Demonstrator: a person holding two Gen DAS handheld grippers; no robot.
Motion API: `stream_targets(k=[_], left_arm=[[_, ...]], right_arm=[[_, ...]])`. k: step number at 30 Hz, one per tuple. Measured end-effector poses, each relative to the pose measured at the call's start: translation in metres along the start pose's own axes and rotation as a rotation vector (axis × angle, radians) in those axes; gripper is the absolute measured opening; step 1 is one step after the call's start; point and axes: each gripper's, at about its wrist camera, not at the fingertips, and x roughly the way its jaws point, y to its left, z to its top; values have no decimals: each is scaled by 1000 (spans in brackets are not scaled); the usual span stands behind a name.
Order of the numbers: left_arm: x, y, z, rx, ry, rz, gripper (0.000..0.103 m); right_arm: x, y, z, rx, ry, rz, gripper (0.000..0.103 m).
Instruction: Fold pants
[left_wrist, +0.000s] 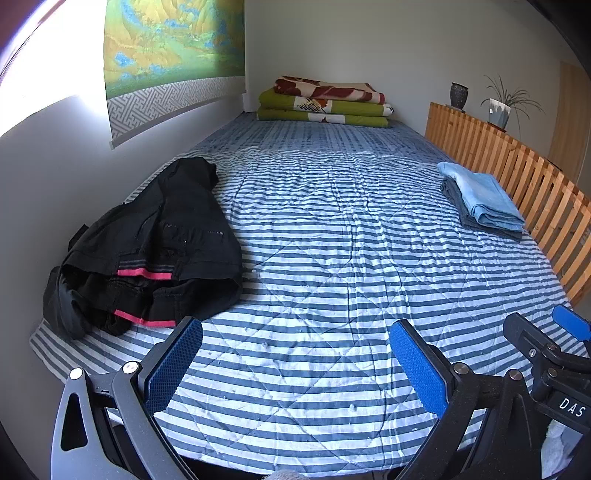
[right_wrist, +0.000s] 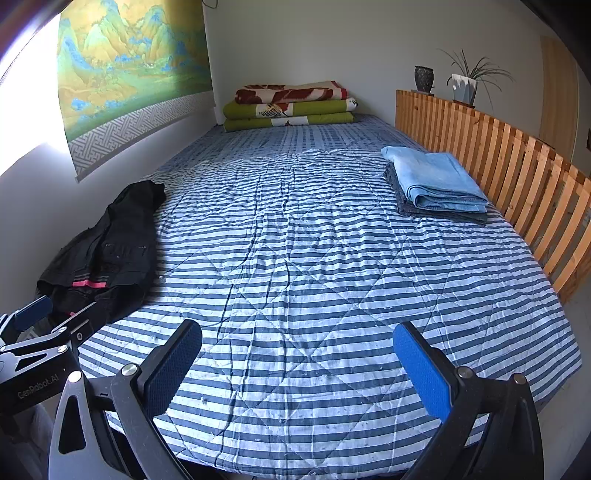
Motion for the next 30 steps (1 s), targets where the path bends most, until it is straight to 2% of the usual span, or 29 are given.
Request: stream_targets(k=[30], left_arm=[[3, -2, 1, 5, 2, 6, 103]], right_arm=[[2, -1, 1, -2, -3, 4, 102]])
